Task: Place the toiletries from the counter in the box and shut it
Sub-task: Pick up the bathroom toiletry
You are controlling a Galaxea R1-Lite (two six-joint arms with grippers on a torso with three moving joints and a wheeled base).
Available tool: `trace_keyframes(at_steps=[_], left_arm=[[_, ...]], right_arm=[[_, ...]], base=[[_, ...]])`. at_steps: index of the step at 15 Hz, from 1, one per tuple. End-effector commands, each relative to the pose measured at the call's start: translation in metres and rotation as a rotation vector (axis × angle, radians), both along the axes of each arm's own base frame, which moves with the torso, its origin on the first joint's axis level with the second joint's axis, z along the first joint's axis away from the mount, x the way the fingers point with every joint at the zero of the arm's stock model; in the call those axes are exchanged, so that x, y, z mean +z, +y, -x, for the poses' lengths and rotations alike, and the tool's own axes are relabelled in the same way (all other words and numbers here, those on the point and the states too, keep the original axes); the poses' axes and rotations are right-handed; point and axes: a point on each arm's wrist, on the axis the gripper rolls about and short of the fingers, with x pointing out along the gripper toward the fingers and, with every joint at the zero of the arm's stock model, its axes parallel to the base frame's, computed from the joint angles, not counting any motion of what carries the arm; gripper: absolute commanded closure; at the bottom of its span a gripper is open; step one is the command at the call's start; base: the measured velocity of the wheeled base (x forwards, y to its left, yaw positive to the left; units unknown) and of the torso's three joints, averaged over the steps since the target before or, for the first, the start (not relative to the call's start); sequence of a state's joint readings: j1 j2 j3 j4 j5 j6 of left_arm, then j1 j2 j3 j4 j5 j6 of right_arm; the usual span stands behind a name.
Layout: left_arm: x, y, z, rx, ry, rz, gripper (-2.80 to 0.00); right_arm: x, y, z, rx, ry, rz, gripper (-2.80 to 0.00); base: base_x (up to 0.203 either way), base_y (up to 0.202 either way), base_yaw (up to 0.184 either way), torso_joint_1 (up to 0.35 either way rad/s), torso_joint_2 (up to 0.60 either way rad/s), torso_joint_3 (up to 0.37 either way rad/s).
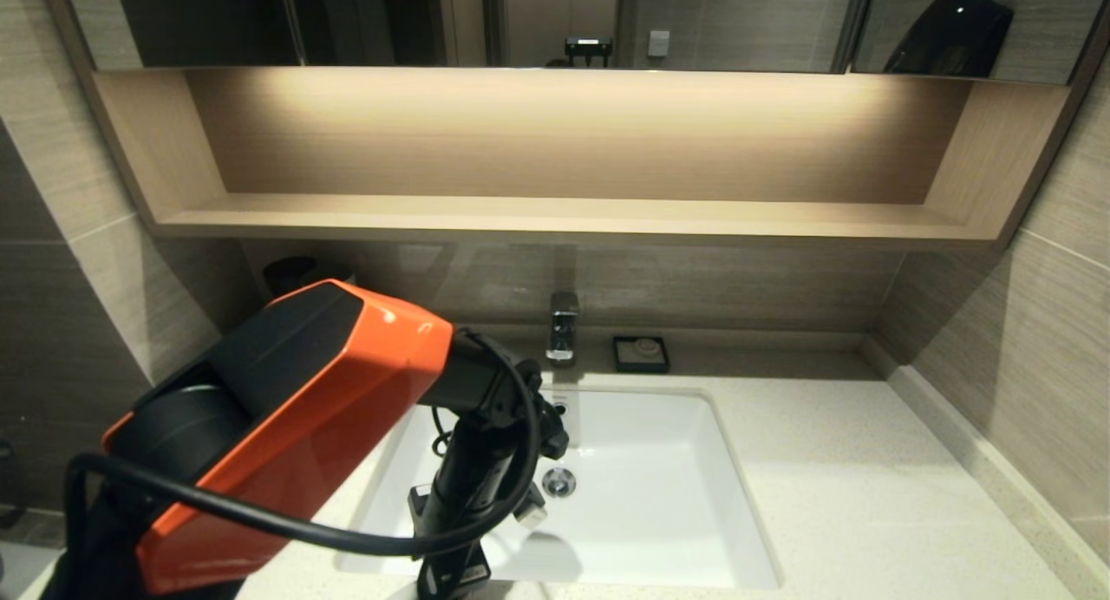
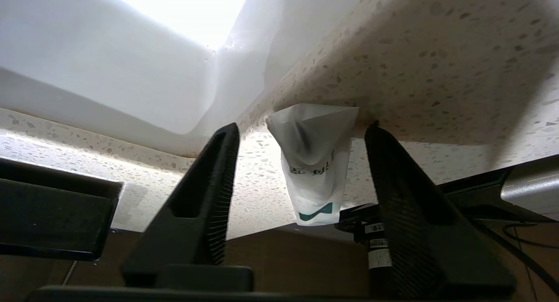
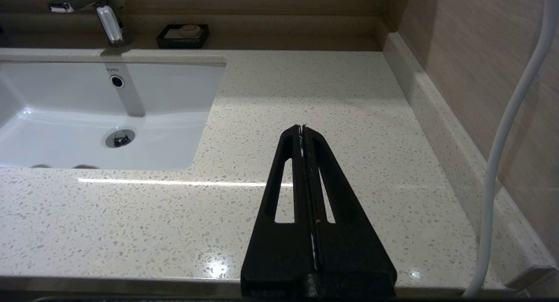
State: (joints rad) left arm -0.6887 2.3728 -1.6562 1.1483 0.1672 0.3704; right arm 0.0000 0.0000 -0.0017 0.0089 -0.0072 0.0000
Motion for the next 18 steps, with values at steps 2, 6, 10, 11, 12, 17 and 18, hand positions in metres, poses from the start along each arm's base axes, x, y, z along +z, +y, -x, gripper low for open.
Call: trace_keyframes(at_steps=[2,6,10,11,12,17,18], left_arm=[[0.0,0.0,0.0,-0.002,0.003,-0.006,0.0],[0.001,0.0,0.001,-0.003,0.004,-0.008,0.0],[0.005,0.002,0.001,0.001,0.002,-0.004,0.0],[0.008,0.002,0.002,0.003,-0.005,-0.001,0.0],[0.014,0.003,0.002,0.005,-0.016,0.008,0.0],[0.041,0.011,0.005,0.017,-0.051,0.031,0.0],[0.046,0.013,0.005,0.03,-0.061,0.034,0.0]], right_arm=[[0.0,0.0,0.0,0.0,0.0,0.0,0.0],[0.0,0.0,0.0,0.0,0.0,0.0,0.0],[0.0,0.0,0.0,0.0,0.0,0.0,0.0],[0.0,0.0,0.0,0.0,0.0,0.0,0.0],[0.0,0.0,0.0,0.0,0.0,0.0,0.0],[0.0,0.0,0.0,0.0,0.0,0.0,0.0],[0.0,0.0,0.0,0.0,0.0,0.0,0.0]], base=[[0.0,0.0,0.0,0.0,0.0,0.0],[0.0,0.0,0.0,0.0,0.0,0.0],[0.0,0.0,0.0,0.0,0.0,0.0],[0.0,0.0,0.0,0.0,0.0,0.0],[0.0,0.0,0.0,0.0,0.0,0.0],[0.0,0.0,0.0,0.0,0.0,0.0],[0.0,0.0,0.0,0.0,0.0,0.0]])
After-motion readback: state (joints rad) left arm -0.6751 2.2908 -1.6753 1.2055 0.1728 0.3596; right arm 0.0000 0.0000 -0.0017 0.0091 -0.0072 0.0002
